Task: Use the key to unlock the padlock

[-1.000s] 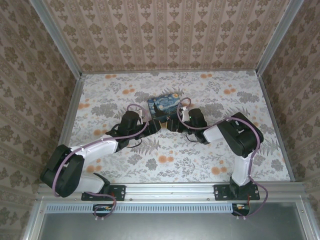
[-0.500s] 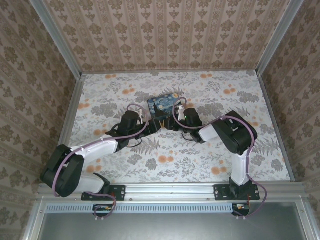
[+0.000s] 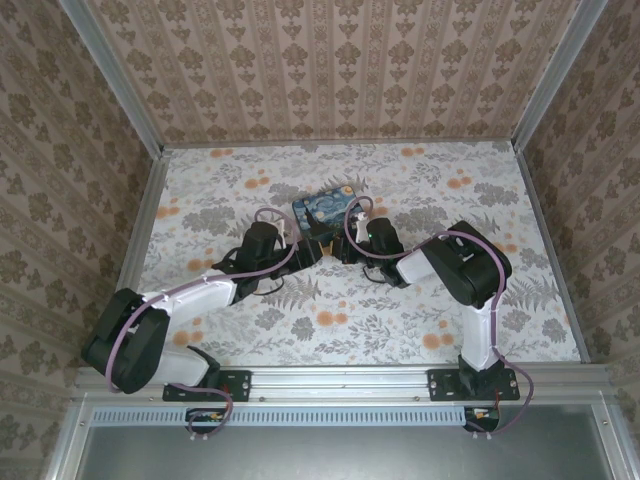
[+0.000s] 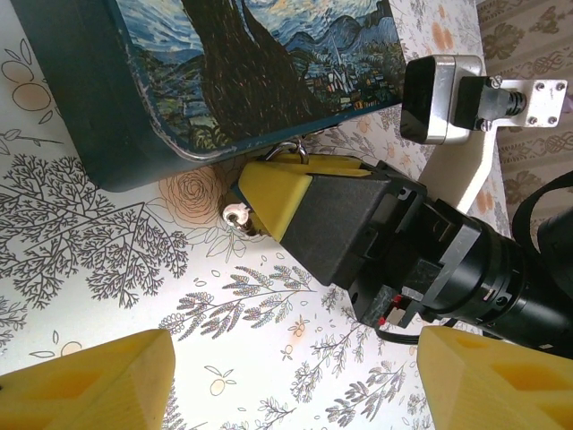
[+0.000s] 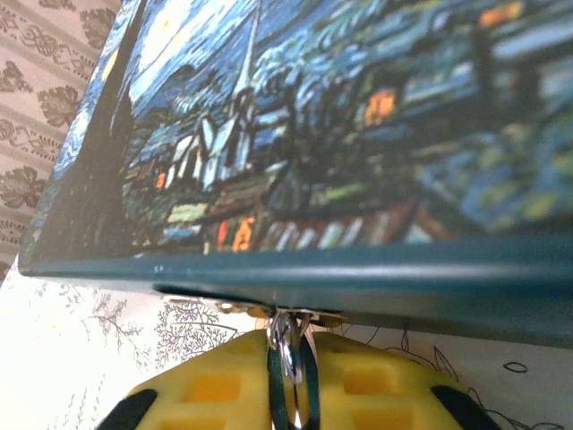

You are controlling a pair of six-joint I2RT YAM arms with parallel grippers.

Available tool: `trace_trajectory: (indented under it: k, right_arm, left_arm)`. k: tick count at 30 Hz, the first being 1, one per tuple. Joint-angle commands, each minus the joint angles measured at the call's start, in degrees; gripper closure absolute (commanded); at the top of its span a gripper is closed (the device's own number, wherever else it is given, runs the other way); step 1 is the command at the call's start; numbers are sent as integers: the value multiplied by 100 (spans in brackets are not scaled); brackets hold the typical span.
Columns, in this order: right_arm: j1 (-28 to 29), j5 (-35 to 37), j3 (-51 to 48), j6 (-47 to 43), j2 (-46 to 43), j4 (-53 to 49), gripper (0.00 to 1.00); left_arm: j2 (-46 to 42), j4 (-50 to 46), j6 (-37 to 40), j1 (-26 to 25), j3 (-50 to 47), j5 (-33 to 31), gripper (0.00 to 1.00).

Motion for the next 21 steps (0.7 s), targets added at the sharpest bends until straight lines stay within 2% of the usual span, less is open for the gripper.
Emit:
trace_trajectory:
  k: [1,3,9,17,21]
  right_arm:
    - [37,-170,-177,163,149,-374,95]
    - [20,-251,-180,208,64,-385,100]
    - [-48,-684,-111,342,-251,-618,100]
    - [-198,-1485,-39,923,-306,-334,100]
    - [-283,-1699,-74,1271,-242,21,100]
  left_arm:
    - [89,76,-61,-9,-51,107,27]
    - [129,77,-32,-10,-51,124,27]
    - [338,427,136,-9,-111,388,28]
    - [760,1422,157,-24,-264,795,40]
    - [920,1698,112,-33,-354,826,42]
